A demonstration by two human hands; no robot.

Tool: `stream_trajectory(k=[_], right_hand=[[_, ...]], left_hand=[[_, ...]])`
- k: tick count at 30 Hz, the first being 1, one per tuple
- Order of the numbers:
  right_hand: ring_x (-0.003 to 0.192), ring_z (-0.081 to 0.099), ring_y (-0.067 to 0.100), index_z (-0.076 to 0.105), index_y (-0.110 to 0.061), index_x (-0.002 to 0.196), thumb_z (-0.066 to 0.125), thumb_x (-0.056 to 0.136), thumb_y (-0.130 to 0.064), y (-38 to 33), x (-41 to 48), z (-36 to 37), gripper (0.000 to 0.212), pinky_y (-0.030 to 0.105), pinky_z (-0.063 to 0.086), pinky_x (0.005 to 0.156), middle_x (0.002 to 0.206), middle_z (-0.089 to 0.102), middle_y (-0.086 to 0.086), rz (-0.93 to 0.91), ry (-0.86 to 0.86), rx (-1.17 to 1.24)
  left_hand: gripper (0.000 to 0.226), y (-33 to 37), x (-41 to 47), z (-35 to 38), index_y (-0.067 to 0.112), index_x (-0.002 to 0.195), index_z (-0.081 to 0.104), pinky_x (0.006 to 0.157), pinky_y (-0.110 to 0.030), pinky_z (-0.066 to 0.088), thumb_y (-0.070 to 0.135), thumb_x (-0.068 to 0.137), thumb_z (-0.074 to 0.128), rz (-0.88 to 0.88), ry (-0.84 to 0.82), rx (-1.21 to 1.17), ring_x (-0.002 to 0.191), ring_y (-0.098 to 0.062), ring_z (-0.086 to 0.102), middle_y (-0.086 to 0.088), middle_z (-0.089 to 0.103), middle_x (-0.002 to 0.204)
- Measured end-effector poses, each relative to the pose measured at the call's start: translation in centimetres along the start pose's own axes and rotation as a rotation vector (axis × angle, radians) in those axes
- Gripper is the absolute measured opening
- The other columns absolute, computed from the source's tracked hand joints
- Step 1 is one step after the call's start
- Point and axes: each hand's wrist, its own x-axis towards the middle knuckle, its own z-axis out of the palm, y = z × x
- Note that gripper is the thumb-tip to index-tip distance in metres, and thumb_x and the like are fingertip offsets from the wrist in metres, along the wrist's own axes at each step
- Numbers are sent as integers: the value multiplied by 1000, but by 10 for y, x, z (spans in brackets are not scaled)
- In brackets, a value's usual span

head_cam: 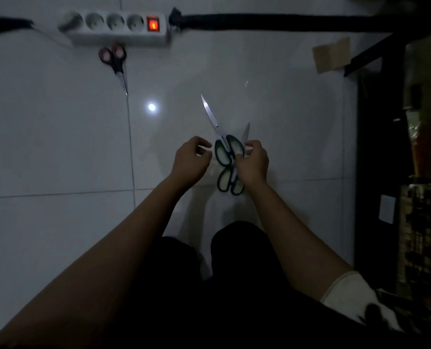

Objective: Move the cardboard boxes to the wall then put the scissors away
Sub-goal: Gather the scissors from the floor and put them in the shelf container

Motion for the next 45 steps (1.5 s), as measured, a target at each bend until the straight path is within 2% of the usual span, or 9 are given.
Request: stream_trajectory(k=[9, 15, 20, 24, 32, 35, 38, 41, 45], right_hand=[[126, 34, 31, 44, -15, 133, 67, 85, -41, 4, 31, 46, 59, 39, 35, 100, 136, 39, 12, -313, -16, -559], [124, 38, 35, 41, -13, 129, 78, 74, -37, -4, 51, 53, 70, 43, 36, 99, 134, 39, 12, -337, -98, -643], [117, 43, 33, 46, -10, 126, 79, 71, -47, -12, 47, 54, 73, 42, 43, 97, 127, 43, 14, -284, -176, -329], [110, 50, 30, 52, -11, 117, 83, 71, -31, -15, 26, 59, 59, 37, 48, 90, 118, 45, 13, -266, -267, -7], [85, 57, 10, 60, -12, 113, 78, 73, -8, -8, 19, 49, 44, 14, 46, 76, 98, 58, 0, -223, -494, 214], [70, 52, 14, 61, -8, 108, 61, 81, 1, 1, 36, 44, 29, 22, 42, 63, 83, 55, 2, -90, -241, 191], [98, 54, 25, 52, -2, 116, 64, 88, -10, 10, 52, 37, 31, 26, 42, 73, 114, 54, 14, -54, 58, -95], [121, 46, 32, 42, -3, 124, 67, 91, -25, 13, 60, 38, 46, 38, 45, 88, 131, 47, 17, 8, 71, -310], [120, 48, 34, 43, -3, 123, 65, 91, -13, 12, 62, 47, 40, 38, 43, 96, 129, 47, 18, -25, 104, -296]], left_hand=[[11, -44, 20, 18, 15, 99, 60, 85, -46, 52, 13, 91, 53, -149, -25, -90, 93, -34, 65, -17, 67, 98], [8, -53, 32, 14, 12, 99, 60, 81, -41, 53, 13, 93, 54, -206, -2, -188, 89, -31, 66, -17, 67, 99], [22, -38, 49, 12, 12, 95, 59, 87, -43, 54, 31, 100, 50, -203, 111, -340, 93, -30, 67, -13, 65, 99], [29, -18, 64, 7, 8, 106, 62, 91, -44, 53, 33, 101, 47, -144, 147, -324, 99, -27, 64, -11, 65, 102], [14, -21, 73, 3, 3, 101, 63, 65, -27, 57, 7, 98, 51, -89, 135, -343, 69, -18, 68, -7, 66, 78], [16, -24, 71, 8, 3, 93, 58, 63, -27, 57, 2, 99, 44, -131, 106, -429, 63, -19, 65, -10, 63, 75], [15, -24, 69, 12, -1, 98, 57, 66, -27, 56, 0, 100, 42, -148, 72, -471, 65, -21, 63, -12, 61, 76], [15, -22, 66, 15, -3, 101, 57, 65, -24, 56, -1, 100, 42, -152, 35, -494, 66, -21, 62, -12, 61, 76], [16, -26, 65, 18, -1, 100, 59, 77, -33, 57, 1, 100, 43, -162, 7, -497, 71, -24, 63, -14, 61, 78]])
